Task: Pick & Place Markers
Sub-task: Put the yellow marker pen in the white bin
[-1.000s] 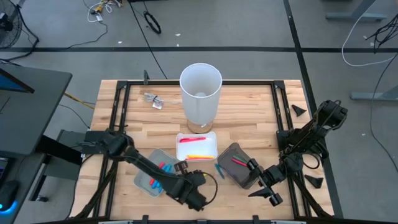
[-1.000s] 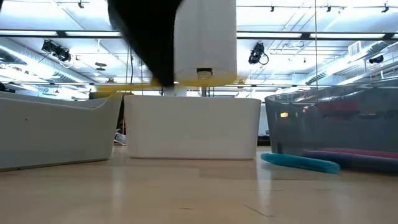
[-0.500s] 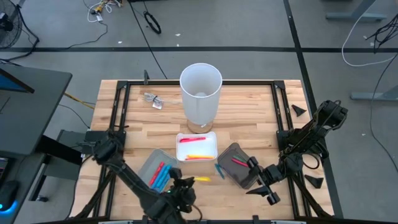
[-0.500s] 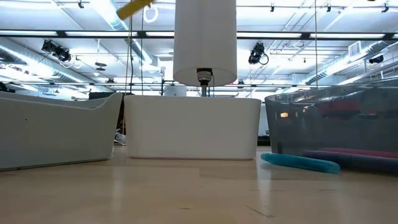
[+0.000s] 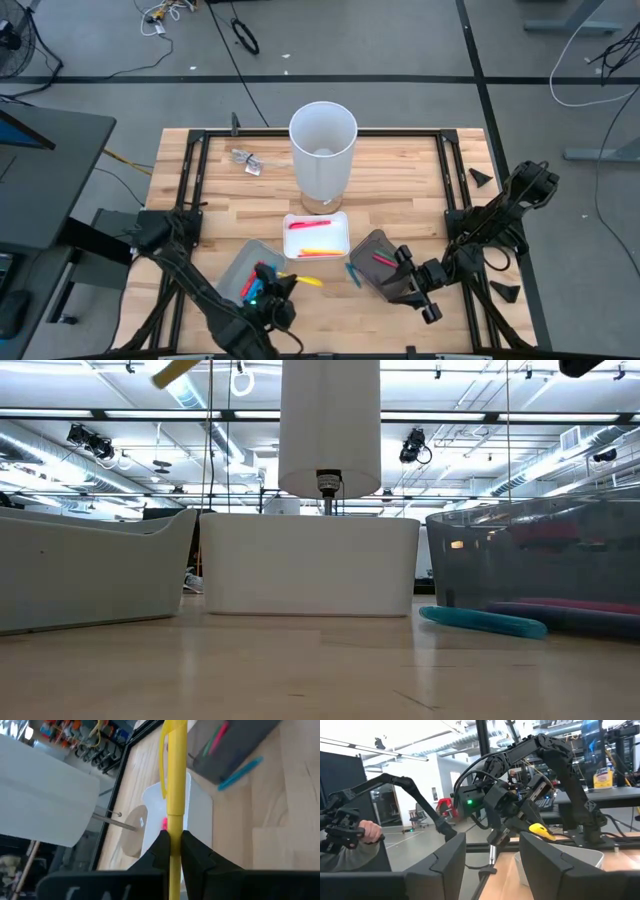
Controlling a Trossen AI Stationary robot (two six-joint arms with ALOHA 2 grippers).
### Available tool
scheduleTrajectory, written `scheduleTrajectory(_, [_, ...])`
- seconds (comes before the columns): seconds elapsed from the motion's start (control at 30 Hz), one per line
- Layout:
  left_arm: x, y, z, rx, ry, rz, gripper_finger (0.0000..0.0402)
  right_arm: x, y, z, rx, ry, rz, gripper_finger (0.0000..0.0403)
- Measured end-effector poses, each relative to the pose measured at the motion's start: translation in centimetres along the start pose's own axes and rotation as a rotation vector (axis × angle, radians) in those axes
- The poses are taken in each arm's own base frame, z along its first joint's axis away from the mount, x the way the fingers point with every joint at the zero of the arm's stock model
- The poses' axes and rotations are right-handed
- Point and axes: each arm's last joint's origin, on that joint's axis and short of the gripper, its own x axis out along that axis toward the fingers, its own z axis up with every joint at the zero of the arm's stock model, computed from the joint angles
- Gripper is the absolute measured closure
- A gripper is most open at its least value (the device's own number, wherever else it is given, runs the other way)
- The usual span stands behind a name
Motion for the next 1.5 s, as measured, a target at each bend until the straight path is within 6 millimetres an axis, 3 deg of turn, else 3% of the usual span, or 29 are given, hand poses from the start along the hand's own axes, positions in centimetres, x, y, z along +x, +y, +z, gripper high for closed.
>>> scheduleTrajectory(0.27, [-1.2, 3.7, -2.5, -0.108, -0.14, -0.173, 0.0378, 0.3, -0.7, 0.0, -0.007, -0.005, -0.029, 0.0217])
scheduleTrajectory(0.5, [0.4, 6.3, -5.6, -0.301, -0.407, -0.369, 0.0378, 0.9, -1.1, 0.3, 0.01, -0.015, -0.094, 0.0217])
scheduleTrajectory(0.8, [3.4, 7.6, -9.2, -0.587, -0.648, -0.448, 0.0378, 5.9, -0.6, 2.2, -0.23, 0.118, -0.257, 0.0163])
scheduleTrajectory(1.03, [4.4, 9.2, -8.5, -0.682, -0.785, -0.494, 0.0378, 8.9, -2.1, 3.8, -0.144, 0.185, -0.388, 0.0123])
scheduleTrajectory(1.5, [6.6, 10.7, -5.5, -0.723, -0.858, -0.543, 0.0378, 10.2, -4.9, 3.5, -0.082, 0.198, -0.356, 0.014])
